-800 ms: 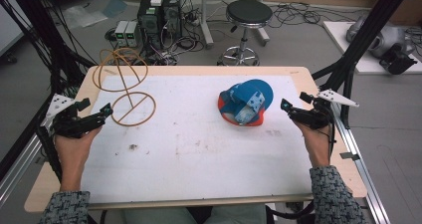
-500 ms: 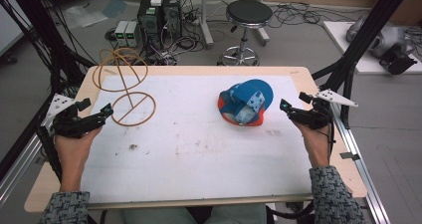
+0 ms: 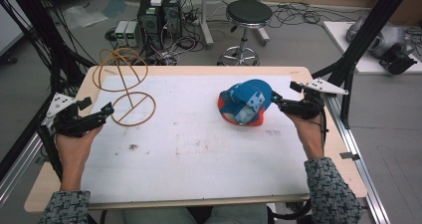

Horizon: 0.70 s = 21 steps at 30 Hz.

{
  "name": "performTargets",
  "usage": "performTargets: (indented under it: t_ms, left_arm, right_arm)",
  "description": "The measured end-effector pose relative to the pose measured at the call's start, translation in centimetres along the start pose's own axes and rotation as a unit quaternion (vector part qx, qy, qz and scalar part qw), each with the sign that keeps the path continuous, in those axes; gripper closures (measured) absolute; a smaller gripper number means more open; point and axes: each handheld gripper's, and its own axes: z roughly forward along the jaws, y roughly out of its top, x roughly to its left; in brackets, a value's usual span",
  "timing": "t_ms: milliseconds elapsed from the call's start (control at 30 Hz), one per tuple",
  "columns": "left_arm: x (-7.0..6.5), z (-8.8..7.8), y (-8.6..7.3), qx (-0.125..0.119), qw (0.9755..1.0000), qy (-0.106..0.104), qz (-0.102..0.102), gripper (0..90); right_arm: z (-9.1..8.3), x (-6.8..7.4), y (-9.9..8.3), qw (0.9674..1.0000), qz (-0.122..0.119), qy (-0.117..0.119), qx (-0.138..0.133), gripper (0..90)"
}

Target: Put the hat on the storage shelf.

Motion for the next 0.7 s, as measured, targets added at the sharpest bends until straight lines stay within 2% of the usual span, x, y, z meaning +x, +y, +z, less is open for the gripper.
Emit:
performTargets:
  t_ms: [100,167,200,300,333,367,467,500,633,700]
  left_arm:
    - [0.0,0.0,0.0,0.001,1.0000,0.004,0.004,21.7]
    - [0.0,0.0,0.0,0.001,1.0000,0.004,0.003,21.8]
    - [0.0,0.0,0.0,0.001,1.0000,0.003,0.004,21.7]
    - [-0.1,0.0,0.0,0.003,1.0000,0.002,0.007,21.7]
    - [0.0,0.1,0.0,0.003,1.0000,0.003,0.007,21.7]
    - [0.0,0.1,0.0,0.004,1.0000,0.003,0.007,21.7]
    - [0.0,0.1,0.0,0.004,1.0000,0.004,0.007,21.7]
    - [0.0,0.1,0.0,0.004,1.0000,0.003,0.007,21.7]
    - [0.0,0.1,0.0,0.004,1.0000,0.002,0.007,21.7]
    - [0.0,0.1,0.0,0.004,1.0000,0.002,0.008,21.8]
  right_arm:
    - [1.0,0.4,0.4,0.9999,-0.008,0.015,0.000,14.8]
    - [1.7,0.9,0.5,0.9997,-0.017,0.015,0.003,14.8]
    - [2.4,1.3,0.5,0.9995,-0.022,0.022,0.000,14.7]
    - [3.3,1.7,0.4,0.9994,-0.023,0.025,0.002,14.7]
    - [4.2,1.9,0.2,0.9993,-0.024,0.028,0.007,14.7]
    - [4.2,1.9,0.2,0.9993,-0.024,0.028,0.007,14.7]
    - [6.2,2.0,0.0,0.9989,-0.029,0.030,0.020,14.7]
    - [6.2,2.0,0.0,0.9989,-0.029,0.030,0.020,14.7]
    - [8.5,1.8,-0.6,0.9983,-0.026,0.029,0.044,14.8]
    - [8.9,1.7,-0.8,0.9979,-0.027,0.030,0.051,14.8]
